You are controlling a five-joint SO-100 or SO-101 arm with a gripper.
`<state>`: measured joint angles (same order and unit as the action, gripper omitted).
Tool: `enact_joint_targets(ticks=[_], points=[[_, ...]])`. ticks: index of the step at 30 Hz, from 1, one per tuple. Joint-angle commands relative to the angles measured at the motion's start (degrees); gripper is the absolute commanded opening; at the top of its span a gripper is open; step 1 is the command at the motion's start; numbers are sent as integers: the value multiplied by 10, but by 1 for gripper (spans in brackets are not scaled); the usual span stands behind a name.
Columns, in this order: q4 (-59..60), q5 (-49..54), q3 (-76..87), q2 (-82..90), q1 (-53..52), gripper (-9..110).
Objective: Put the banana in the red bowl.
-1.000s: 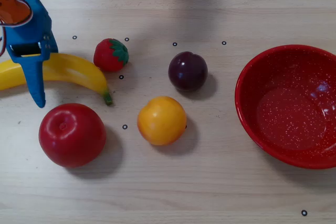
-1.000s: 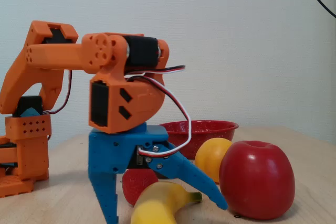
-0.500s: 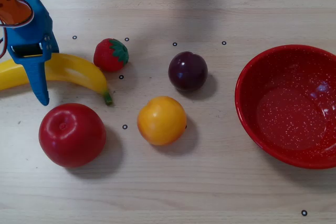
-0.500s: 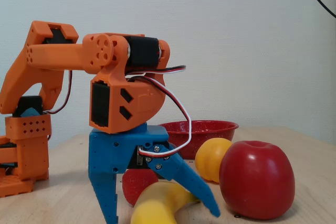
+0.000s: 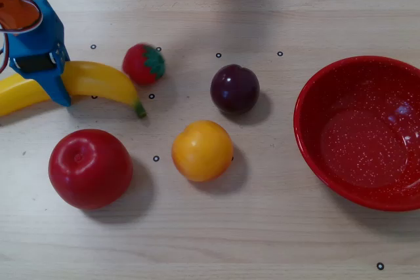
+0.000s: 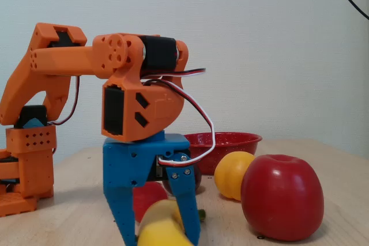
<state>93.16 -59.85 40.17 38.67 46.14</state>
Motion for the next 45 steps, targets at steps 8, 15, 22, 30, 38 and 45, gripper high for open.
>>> enact_joint_targets(ticks=[8, 15, 22, 30, 38, 45], points=[[37, -3, -64, 40, 32, 0], [74, 70, -118, 79, 15, 0], [112, 132, -134, 142, -8, 0], [129, 239, -112, 244, -65, 0], [155, 308, -85, 339, -149, 0], [155, 361, -19, 420, -261, 0]])
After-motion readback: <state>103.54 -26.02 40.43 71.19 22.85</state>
